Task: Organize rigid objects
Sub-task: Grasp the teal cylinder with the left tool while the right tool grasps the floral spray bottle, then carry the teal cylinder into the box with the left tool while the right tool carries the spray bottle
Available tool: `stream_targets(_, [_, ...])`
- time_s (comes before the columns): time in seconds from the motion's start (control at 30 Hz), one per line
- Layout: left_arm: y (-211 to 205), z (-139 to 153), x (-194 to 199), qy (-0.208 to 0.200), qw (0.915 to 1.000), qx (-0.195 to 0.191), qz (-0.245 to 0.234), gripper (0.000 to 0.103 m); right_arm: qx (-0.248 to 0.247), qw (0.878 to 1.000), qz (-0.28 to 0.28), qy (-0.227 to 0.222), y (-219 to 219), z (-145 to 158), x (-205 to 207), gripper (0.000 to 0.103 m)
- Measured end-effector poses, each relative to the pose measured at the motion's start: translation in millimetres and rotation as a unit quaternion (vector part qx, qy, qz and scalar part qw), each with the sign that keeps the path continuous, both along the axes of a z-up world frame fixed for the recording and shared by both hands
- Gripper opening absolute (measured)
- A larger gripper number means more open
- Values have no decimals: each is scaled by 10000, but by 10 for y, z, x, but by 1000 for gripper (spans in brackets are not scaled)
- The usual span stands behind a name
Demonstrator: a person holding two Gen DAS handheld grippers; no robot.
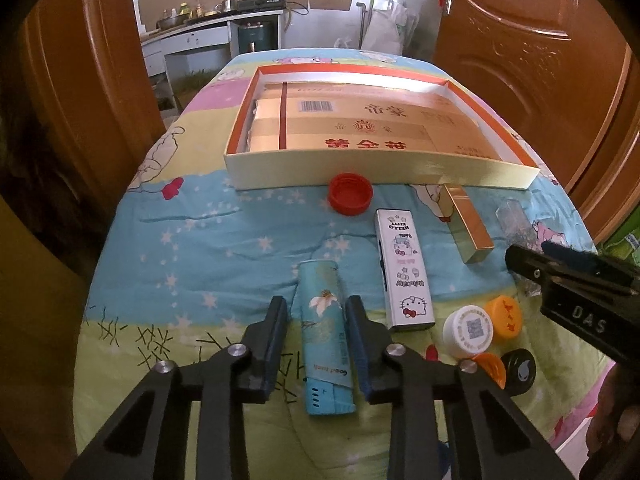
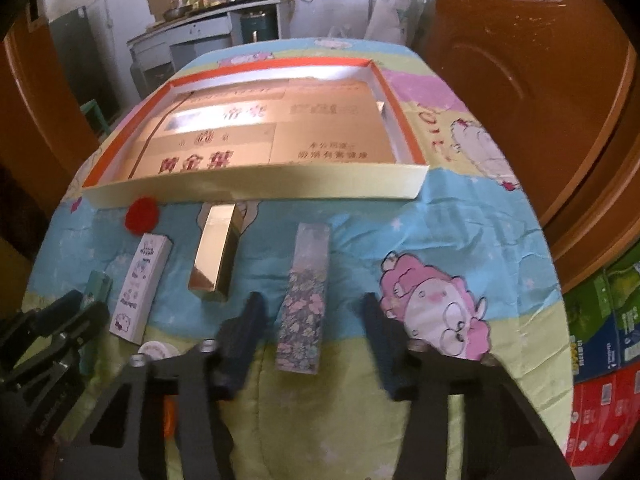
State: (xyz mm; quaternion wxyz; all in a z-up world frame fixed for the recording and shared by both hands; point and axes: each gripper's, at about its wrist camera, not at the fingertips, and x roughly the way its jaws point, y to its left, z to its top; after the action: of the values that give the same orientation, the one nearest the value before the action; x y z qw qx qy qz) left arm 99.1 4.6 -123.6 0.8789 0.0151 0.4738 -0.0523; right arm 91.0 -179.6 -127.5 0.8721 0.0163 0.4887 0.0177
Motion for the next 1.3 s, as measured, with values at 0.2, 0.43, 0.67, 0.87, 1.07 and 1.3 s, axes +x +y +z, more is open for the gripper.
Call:
stream_targets(0.2, [87,18,-2,52,9992,-394,84,24,127,9999,13,-39,-15,-1,-29,21])
stream_targets(0.43, [93,85,-48,-27,9989,-451,127,23,282,9994,-28,-183,-88,87,-143,20])
stream_targets(0.67, [48,293,-63,-276,9985,-478,34,23,381,9984,-62,-423,-138,291,-217,20])
stream_targets(0.87, [5,460,-35,-456,9977,-494,-47,23,471,9973,-90,-549,-188,404,-253,20])
stream_targets(1.07, [-12,633,49,-637,9966,-508,-87,23,517,9957,-42,-763,-187,562,-251,20])
stream_targets(1.3, [-72,787,233,-739,9961,-446,-201,23,524,9939,-6,-972,-204,722,-160,20])
